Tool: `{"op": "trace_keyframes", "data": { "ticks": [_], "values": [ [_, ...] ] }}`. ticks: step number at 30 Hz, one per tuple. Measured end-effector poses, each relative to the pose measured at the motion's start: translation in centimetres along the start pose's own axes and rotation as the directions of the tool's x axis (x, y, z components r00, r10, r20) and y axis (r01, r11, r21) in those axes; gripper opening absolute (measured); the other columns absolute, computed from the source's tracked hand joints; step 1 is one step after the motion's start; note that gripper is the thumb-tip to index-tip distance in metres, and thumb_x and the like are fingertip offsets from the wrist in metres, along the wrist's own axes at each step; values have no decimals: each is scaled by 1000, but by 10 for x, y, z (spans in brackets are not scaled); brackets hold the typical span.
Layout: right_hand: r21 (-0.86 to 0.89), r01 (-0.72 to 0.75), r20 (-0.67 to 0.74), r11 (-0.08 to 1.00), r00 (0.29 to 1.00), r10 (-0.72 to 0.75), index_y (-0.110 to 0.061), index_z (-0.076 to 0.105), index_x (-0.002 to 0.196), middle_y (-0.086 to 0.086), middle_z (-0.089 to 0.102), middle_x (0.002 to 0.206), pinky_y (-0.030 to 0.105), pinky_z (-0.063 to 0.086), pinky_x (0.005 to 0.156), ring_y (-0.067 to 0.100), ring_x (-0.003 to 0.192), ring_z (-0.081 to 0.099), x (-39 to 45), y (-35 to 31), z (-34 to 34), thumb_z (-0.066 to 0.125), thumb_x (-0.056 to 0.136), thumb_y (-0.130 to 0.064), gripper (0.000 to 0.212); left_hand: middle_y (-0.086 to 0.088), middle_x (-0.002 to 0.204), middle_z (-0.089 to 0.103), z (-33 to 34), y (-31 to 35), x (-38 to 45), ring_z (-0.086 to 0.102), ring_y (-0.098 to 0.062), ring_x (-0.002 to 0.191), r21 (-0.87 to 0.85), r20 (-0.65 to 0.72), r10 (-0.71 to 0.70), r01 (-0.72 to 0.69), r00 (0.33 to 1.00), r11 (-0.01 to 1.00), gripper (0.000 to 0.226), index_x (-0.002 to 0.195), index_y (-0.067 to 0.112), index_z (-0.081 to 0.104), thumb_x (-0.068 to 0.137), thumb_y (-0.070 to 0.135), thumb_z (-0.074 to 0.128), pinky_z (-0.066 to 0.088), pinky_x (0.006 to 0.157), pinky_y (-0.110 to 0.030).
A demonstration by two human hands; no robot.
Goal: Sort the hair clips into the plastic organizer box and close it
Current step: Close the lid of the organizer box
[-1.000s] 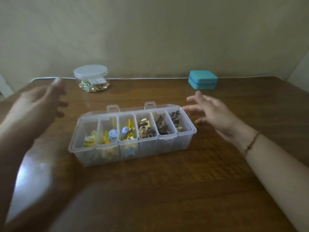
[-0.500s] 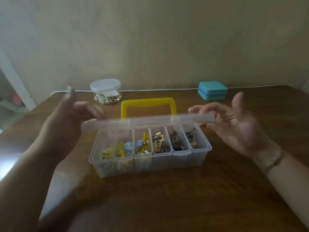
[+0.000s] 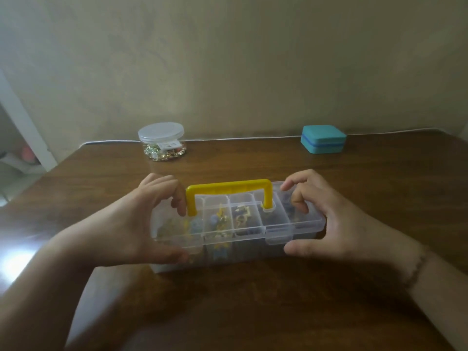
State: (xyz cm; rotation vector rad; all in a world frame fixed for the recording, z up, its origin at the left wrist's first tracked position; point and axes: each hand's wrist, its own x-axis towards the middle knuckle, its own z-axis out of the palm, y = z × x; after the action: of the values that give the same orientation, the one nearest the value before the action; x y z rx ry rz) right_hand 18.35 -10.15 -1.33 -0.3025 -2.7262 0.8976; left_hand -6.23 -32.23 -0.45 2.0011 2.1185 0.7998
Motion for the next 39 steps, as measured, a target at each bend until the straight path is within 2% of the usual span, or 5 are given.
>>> {"op": "trace_keyframes", "data": {
  "ticks": [11,20,23,30,39],
  "values": [
    [-253,53,-177,966,979,-100,-36,40,83,-26,44,113,26,51,87,-2,120,44,3,2,11,65,65,-69,45,23,101,40,3,2,-2,47,-11,93,85,-10,-153,153,988,985,66,97,41,37,49,62,77,49,74,-29],
    [-332,2,-83,943,996,-31,-73,7,122,-53,16,118,18,28,94,-23,114,23,0,3,5,53,63,-83,76,22,145,30,15,3,2,26,-7,135,253,-96,26,0,995,967,90,150,48,17,73,79,54,33,109,-35],
    [-363,2,-86,932,996,-35,-72,5,126,-57,2,124,21,13,104,-36,118,-4,-2,5,5,53,64,-84,79,18,149,29,16,4,2,24,-7,138,306,-113,-40,73,993,949,85,146,48,31,73,90,35,32,111,-41],
    [-319,0,-82,948,996,-28,-67,29,123,-51,16,133,26,18,109,-24,132,2,0,17,-1,48,68,-83,60,19,138,46,19,3,5,40,-9,128,355,-220,-16,96,975,930,83,139,40,47,72,88,45,43,102,-37],
    [-303,-45,-402,952,912,-85,-39,65,100,-22,59,110,27,53,86,0,108,55,-5,26,-10,64,72,-59,35,16,95,56,34,3,14,53,-12,85,383,-448,67,123,891,916,47,92,32,64,71,74,60,49,64,-30]
  ]
}}
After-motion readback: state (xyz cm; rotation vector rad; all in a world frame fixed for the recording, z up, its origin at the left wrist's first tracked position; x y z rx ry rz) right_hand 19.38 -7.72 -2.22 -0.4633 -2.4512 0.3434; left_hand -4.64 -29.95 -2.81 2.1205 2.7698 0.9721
